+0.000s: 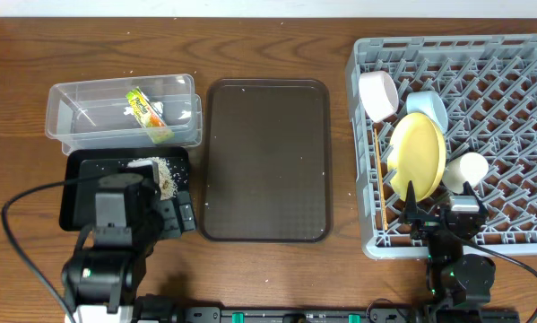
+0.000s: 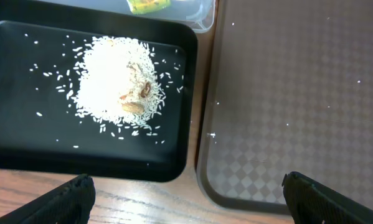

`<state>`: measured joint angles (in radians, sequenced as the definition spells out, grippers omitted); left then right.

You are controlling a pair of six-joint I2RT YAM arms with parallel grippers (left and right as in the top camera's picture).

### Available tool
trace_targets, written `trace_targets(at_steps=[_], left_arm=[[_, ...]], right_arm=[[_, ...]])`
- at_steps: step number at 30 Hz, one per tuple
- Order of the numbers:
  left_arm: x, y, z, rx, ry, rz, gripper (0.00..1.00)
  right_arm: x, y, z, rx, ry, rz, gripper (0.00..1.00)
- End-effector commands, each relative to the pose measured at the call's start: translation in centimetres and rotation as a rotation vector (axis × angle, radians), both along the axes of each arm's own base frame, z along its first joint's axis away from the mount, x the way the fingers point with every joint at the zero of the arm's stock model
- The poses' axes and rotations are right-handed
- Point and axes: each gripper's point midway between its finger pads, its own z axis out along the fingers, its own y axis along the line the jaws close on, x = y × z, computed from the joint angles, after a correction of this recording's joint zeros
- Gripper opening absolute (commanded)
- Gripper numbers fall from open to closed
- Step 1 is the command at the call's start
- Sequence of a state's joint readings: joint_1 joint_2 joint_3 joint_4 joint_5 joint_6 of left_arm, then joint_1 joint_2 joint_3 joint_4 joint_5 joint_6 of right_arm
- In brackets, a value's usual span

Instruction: Sort waste into correct bins and load items into the dishwasher rack

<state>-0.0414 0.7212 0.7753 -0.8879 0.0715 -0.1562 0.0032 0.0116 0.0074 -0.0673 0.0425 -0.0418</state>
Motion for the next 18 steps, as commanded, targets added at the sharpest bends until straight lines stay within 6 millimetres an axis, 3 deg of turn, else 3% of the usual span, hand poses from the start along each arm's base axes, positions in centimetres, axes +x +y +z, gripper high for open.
trace_targets(at_steps=[1, 6, 18], left_arm=[[-0.2, 0.1, 0.6, 0.011, -0.061, -0.001, 0.98], [0.3, 0.5, 0.9, 0.031, -0.226, 0.001, 0.99], [2.8, 0.4, -1.2, 0.011, -0.69, 0.013, 0.98]], right_arm=[[0.0, 0.0, 0.0, -0.016, -0.001, -0.001, 0.99], [0.0, 0.0, 0.0, -0.016, -0.001, -0.001, 0.99], [0.0, 0.0, 0.0, -0.016, -0.001, -0.001, 0.99]])
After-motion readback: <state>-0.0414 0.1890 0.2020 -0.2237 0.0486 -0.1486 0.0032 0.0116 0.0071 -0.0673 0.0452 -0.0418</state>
